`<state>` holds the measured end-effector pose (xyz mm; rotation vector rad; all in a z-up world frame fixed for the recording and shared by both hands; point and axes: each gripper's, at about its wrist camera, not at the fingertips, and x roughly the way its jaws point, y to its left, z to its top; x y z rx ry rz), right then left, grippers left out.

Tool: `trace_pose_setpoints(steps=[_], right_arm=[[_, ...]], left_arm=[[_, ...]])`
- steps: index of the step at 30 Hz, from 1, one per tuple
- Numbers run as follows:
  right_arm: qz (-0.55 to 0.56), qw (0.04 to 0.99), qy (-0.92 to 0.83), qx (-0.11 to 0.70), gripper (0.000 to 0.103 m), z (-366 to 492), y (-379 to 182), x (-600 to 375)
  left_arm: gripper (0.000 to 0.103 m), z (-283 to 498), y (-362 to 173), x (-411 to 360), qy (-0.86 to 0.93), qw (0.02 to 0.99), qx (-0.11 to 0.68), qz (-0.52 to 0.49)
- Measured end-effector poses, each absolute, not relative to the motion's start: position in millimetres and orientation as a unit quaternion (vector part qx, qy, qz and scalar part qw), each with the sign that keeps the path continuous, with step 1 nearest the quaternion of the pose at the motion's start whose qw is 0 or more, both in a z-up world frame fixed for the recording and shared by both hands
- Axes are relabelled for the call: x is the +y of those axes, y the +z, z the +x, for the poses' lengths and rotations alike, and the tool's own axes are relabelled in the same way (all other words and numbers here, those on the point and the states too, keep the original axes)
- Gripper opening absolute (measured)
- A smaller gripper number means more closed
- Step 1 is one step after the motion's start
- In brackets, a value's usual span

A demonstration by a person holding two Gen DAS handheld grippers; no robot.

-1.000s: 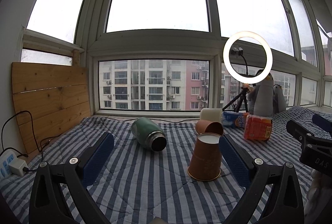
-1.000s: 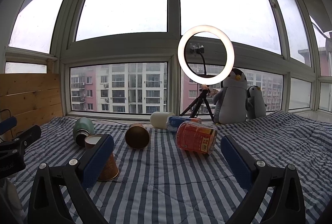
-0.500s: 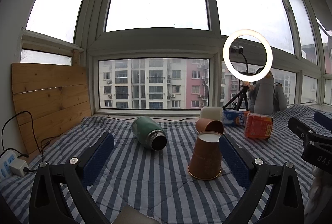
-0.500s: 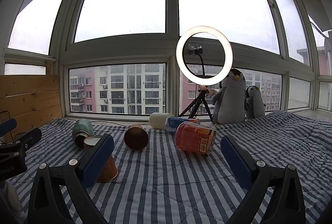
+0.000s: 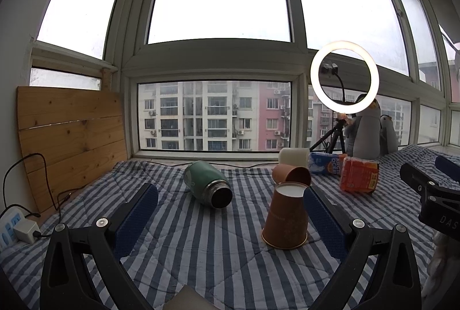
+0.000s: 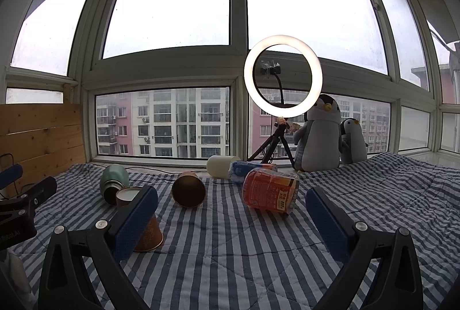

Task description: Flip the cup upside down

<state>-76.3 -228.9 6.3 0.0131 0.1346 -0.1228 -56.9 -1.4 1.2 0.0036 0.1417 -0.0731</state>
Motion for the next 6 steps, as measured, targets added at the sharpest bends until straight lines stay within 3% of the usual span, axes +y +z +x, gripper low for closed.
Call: trace_pose_setpoints(steps=[6], right_arm=[[0.007,0.996,-0.061,0.067,0.102,-76.2,6.2,-228.5]], left_arm=[[0.103,-56.3,1.5,-0.3,-0.035,0.997,0.073,0.0]])
